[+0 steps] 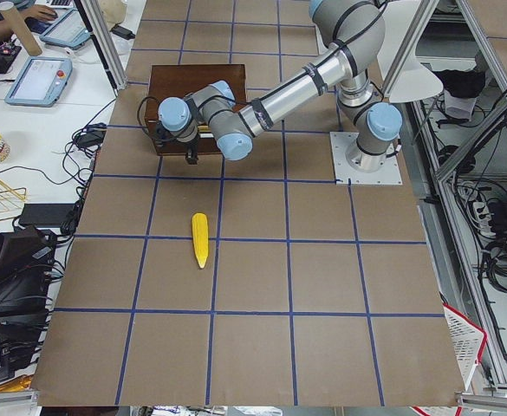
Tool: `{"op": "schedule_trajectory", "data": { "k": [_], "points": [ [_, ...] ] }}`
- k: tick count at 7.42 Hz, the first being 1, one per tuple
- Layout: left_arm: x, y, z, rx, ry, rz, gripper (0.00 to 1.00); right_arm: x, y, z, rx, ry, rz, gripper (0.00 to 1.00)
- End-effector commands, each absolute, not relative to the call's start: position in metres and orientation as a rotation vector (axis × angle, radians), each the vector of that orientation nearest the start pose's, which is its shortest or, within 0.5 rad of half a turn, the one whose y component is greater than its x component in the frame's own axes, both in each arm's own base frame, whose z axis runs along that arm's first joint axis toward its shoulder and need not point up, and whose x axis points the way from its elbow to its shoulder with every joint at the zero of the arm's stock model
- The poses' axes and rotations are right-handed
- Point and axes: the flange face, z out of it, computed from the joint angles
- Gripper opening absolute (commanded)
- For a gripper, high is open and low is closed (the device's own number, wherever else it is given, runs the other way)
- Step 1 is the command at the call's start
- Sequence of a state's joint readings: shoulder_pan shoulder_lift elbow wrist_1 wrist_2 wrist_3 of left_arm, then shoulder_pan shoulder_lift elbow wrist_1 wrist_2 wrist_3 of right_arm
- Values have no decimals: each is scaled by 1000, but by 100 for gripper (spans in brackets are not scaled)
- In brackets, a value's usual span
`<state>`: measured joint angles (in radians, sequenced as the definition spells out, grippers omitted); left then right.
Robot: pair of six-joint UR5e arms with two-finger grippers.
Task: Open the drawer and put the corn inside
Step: 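Close the left gripper on the white drawer handle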
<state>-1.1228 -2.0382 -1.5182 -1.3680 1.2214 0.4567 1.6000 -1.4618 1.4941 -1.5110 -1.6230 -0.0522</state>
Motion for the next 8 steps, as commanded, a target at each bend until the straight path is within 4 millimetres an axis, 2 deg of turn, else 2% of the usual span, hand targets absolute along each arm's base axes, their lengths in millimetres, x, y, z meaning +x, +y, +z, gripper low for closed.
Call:
{"op": "schedule_trajectory", "data": {
  "k": [1,5,8],
  "points": [
    [120,-637,268,-56,3549,80,100,143,-524,464,-133,3186,148,100],
    [123,-638,258,-52,3545,109,100,143,-525,463,-133,3186,150,100],
    [126,-640,264,-49,3532,96,100,143,-525,463,-133,3186,150,100]
  ]
}}
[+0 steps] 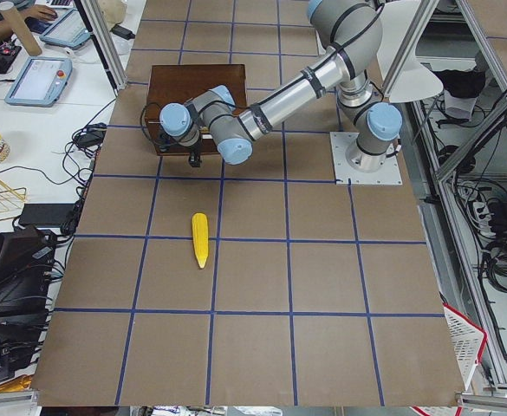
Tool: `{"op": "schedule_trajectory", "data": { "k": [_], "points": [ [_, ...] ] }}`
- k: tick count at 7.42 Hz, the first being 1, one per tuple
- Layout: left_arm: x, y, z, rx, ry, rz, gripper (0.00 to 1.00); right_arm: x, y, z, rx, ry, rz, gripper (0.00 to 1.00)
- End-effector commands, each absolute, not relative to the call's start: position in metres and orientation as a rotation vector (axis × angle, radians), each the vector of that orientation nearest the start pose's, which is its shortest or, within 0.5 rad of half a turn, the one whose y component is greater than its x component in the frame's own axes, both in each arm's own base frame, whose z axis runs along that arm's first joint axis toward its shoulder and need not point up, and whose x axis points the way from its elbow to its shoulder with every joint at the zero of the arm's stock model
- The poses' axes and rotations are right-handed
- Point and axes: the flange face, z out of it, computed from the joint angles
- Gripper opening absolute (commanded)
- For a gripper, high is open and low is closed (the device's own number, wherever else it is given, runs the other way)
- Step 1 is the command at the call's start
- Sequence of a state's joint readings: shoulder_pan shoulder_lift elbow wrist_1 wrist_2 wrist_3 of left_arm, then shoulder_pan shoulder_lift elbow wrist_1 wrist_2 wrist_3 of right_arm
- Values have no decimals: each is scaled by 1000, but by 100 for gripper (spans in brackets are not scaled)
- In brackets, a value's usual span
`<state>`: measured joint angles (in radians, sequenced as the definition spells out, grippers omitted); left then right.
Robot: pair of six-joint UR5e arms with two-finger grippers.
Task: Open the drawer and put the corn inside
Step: 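Close the left gripper on the white drawer handle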
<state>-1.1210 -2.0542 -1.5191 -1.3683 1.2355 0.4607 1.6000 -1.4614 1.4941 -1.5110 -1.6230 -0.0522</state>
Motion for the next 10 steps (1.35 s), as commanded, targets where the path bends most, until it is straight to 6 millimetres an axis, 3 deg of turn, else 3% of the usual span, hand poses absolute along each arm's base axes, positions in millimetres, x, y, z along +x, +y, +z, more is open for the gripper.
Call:
{"op": "schedule_trajectory", "data": {
  "k": [1,10],
  "points": [
    [128,-639,264,-41,3511,110,100,143,-525,463,-133,3186,150,100],
    [144,-639,270,-44,3469,94,100,143,-525,463,-134,3186,150,100]
  ]
}}
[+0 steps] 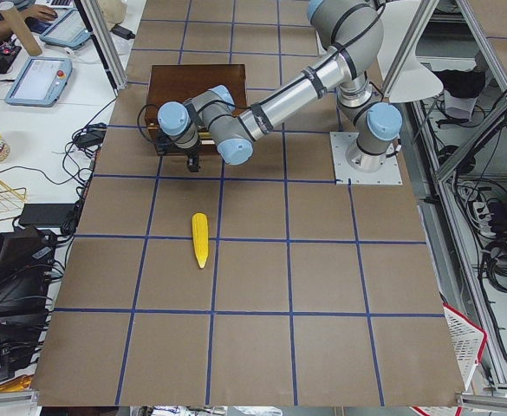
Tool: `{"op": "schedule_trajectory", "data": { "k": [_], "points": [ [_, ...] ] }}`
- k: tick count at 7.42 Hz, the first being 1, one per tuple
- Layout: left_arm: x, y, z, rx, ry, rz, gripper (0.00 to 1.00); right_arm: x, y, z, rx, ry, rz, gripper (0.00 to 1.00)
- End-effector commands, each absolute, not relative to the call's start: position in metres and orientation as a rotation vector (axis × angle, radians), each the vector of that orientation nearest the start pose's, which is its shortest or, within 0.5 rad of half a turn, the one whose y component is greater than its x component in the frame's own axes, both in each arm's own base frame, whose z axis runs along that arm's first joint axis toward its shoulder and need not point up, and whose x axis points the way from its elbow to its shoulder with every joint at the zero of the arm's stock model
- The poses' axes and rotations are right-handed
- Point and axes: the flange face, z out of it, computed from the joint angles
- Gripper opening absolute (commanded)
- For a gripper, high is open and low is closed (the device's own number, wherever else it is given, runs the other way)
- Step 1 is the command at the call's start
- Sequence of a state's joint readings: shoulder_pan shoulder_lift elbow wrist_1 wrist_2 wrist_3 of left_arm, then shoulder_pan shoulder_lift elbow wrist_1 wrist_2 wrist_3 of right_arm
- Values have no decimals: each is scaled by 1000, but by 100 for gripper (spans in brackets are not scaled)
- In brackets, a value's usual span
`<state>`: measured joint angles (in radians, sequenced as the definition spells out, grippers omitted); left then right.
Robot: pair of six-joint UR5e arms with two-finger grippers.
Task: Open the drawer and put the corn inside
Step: 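Pull the drawer outward from the cabinet with the left gripper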
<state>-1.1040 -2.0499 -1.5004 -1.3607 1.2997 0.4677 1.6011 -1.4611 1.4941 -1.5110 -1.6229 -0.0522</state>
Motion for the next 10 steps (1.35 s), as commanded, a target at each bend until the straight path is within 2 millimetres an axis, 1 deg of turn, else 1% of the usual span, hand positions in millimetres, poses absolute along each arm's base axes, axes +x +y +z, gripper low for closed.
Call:
{"op": "schedule_trajectory", "data": {
  "k": [1,3,8,9,10],
  "points": [
    [145,-638,272,-46,3466,90,100,143,-524,464,-133,3186,148,100],
    [165,-634,272,-94,3469,81,100,143,-525,463,-134,3186,150,100],
    [172,-633,276,-105,3464,67,100,143,-525,463,-133,3186,150,100],
    [179,-631,276,-113,3465,58,100,143,-524,464,-134,3188,148,100],
    [196,-627,274,-125,3467,50,100,143,-525,463,-133,3186,150,100]
  ]
}}
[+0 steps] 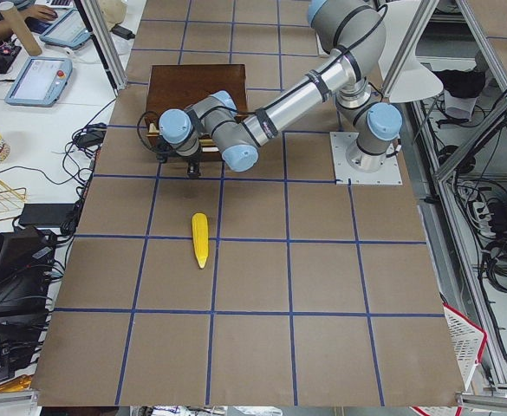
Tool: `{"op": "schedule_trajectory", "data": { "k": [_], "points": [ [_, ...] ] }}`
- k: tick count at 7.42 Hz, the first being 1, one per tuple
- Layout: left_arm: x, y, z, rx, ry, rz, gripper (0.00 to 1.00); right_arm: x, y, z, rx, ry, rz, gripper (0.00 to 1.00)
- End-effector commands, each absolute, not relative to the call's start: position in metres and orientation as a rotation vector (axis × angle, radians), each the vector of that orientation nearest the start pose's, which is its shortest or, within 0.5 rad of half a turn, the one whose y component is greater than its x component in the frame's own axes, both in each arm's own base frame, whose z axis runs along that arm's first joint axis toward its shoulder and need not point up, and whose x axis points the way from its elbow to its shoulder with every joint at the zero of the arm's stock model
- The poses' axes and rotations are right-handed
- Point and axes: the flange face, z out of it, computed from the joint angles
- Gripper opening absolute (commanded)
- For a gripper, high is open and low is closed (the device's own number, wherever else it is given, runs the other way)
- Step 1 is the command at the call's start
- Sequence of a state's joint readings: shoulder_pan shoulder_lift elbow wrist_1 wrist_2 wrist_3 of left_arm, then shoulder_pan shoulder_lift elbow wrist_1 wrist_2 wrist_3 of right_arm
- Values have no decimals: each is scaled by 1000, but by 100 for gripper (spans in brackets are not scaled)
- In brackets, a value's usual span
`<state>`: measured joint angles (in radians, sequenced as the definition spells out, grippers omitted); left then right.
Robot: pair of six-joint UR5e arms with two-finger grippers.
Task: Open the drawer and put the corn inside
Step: 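Pull the drawer outward from the cabinet with the left gripper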
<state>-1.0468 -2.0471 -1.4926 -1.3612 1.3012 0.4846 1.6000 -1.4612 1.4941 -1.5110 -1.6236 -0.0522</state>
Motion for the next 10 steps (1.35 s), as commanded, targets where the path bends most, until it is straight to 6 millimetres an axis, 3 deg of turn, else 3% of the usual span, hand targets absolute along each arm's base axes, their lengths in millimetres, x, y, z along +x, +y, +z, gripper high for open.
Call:
{"op": "schedule_trajectory", "data": {
  "k": [1,10],
  "points": [
    [197,-626,274,-127,3467,49,100,144,-524,464,-136,3187,145,100],
    [230,-620,278,-113,3415,43,100,143,-525,463,-133,3186,150,100]
  ]
}}
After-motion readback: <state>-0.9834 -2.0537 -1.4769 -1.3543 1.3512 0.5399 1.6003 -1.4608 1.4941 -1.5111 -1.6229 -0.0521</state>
